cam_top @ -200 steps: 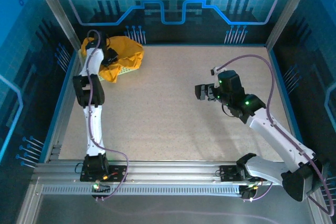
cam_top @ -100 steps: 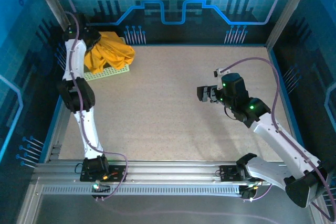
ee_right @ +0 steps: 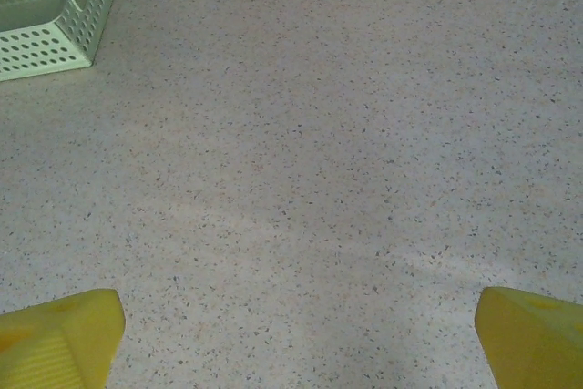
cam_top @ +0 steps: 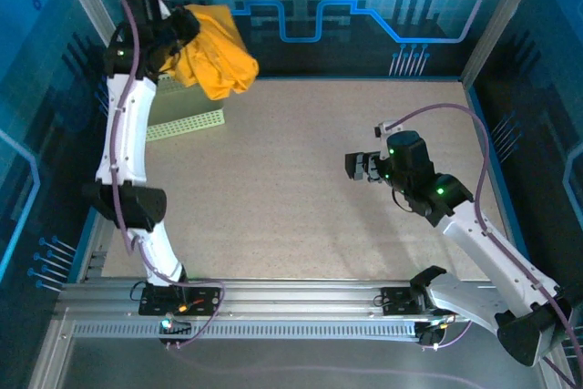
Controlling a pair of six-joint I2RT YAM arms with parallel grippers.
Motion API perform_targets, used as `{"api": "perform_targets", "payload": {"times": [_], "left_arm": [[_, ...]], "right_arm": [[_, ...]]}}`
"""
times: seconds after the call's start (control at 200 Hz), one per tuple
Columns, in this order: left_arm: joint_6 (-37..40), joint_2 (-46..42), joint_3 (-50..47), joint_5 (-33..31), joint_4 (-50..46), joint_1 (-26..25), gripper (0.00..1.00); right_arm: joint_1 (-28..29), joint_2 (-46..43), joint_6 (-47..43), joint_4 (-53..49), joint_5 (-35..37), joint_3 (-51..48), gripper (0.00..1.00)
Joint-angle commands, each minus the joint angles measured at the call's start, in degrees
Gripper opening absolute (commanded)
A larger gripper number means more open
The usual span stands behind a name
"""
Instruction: Fold the inside-out t-shirt
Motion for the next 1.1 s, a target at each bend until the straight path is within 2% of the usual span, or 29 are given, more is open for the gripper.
{"api": "perform_targets", "payload": {"times": [0.0,0.15,0.305,0.475,0.49,0.55,0.61,0.71,0.77,0.835,0.93,1.096], "left_arm": [[2.24,-6.85,-7.44,-1.98,3.61,-6.92,0.00],[1.85,-13.69,-22.66,-4.87,9.45,-17.22,0.00],[0.35,-16.45,-38.09,-6.56,16.35,-25.47,0.00],[0.05,-14.07,-53.06,-6.06,20.93,-31.33,0.18],[-0.33,-13.95,-54.24,-5.87,21.41,-31.47,0.20],[-2.26,-13.57,-60.02,-4.10,23.70,-31.50,0.38],[-2.98,-14.38,-64.22,-3.61,24.73,-31.47,0.51],[-2.72,-18.91,-70.04,-8.32,22.97,-31.27,0.79],[-1.97,-22.57,-73.36,-10.82,22.26,-30.00,0.89],[-2.05,-25.91,-76.79,-10.30,22.11,-27.20,0.92],[-2.44,-29.58,-81.48,-6.05,23.19,-23.21,0.93],[-2.91,-31.96,-87.54,-0.79,26.32,-22.81,0.92]], "right_arm": [[0.78,-1.61,0.80,-0.98,1.13,-0.95,1.00],[0.86,-2.29,0.77,-0.49,0.33,-1.78,1.00],[1.34,-2.39,0.53,0.75,-1.44,-3.37,1.00],[3.42,-0.71,1.35,2.52,-1.44,-5.88,1.00],[3.66,-0.59,1.44,2.76,-1.51,-6.02,1.00],[4.70,0.42,1.89,3.13,-1.40,-6.42,1.00],[6.05,1.90,2.40,3.77,-1.29,-6.79,1.00],[8.70,5.66,3.66,4.99,-0.80,-7.10,1.00],[10.56,8.61,4.50,6.22,-1.07,-6.99,1.00],[12.90,12.20,5.19,6.93,-0.32,-6.26,1.00],[15.76,17.25,5.69,7.55,-0.33,-4.81,1.00],[18.50,24.38,6.82,7.52,-1.50,-2.33,0.98]]}}
